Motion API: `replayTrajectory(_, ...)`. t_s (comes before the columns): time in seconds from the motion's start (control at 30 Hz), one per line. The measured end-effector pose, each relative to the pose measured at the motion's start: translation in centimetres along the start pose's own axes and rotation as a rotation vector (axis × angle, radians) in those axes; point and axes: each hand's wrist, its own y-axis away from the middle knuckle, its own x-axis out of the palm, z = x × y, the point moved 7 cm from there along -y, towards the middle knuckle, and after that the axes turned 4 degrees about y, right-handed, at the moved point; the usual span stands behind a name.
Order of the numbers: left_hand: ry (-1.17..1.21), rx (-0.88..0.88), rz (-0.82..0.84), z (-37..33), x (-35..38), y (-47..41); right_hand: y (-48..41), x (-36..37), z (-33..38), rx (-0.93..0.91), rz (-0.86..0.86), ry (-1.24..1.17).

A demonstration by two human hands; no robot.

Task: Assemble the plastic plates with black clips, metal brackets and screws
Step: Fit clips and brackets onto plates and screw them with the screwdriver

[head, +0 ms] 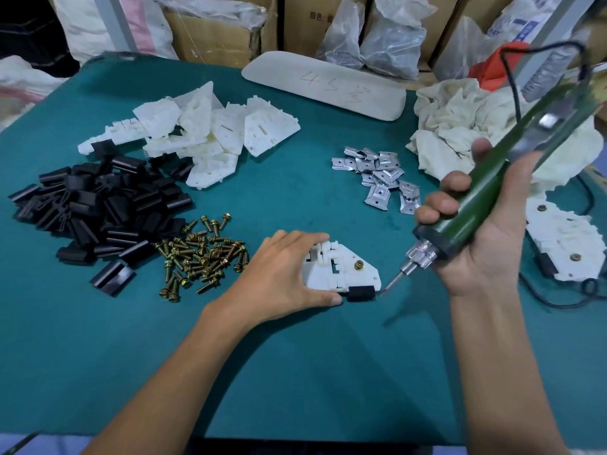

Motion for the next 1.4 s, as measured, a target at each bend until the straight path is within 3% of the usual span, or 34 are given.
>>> replayTrajectory(0.33,0.029,-0.010,0.011,-0.2,-0.1,0.0,-1.7,2.3,-0.9,-0.233,-0.084,0.403)
replayTrajectory(0.73,0.039,-0.018,0.013,0.1,0.1,-0.1,-1.6,2.9,-1.2,-0.285,-0.025,0.492)
replayTrajectory(0.97,0.031,-0.014,0.003,0.0,0.0,-0.1,-1.4,4.0,-1.7,-0.277,0.110,0.570)
replayTrajectory(1.17,0.055,-0.032,0.003,-0.1,-0.1,0.0,-1.6,3.6,-1.9,-0.326,0.005,0.604)
replayTrajectory(1.4,0.055,-0.038,-0.004,0.1,-0.1,-0.1,-1.7,3.5,-2.2,-0.352,0.004,0.605)
